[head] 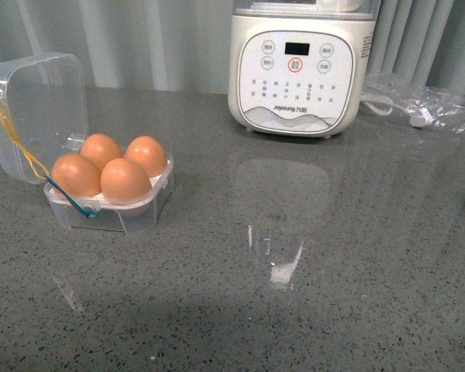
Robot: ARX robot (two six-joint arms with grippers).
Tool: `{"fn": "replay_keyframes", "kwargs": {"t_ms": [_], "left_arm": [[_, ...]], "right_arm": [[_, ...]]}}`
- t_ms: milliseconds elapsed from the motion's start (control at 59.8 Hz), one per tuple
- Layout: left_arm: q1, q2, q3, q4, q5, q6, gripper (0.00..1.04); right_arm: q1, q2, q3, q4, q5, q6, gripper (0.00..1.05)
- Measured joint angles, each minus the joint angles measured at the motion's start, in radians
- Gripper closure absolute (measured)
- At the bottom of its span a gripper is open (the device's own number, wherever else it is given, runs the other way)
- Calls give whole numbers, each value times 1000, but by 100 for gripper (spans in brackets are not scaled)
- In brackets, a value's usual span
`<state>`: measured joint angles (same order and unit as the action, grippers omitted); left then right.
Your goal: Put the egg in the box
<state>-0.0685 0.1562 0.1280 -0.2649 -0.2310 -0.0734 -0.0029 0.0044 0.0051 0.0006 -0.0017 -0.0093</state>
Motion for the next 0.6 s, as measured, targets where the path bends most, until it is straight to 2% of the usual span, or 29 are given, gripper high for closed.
{"fn": "replay_keyframes", "kwargs": {"t_ms": [33, 100, 351, 451, 602], "left_arm": [[-14, 68, 33, -79, -63, -20, 7], [-19, 147, 55, -153, -99, -54, 7], [-12, 209, 116, -90, -102, -65, 7], [26, 269, 156, -7, -48, -50, 7], [180, 463, 272, 216, 107, 22, 7]], "right_arm": [[0, 0, 0, 0, 0, 0, 7], [0, 0, 0, 0, -2, 0, 7], [0, 0, 0, -1, 0, 0, 7], [0, 0, 0, -1, 0, 0, 7], [0, 0, 0, -1, 0, 0, 7]]}}
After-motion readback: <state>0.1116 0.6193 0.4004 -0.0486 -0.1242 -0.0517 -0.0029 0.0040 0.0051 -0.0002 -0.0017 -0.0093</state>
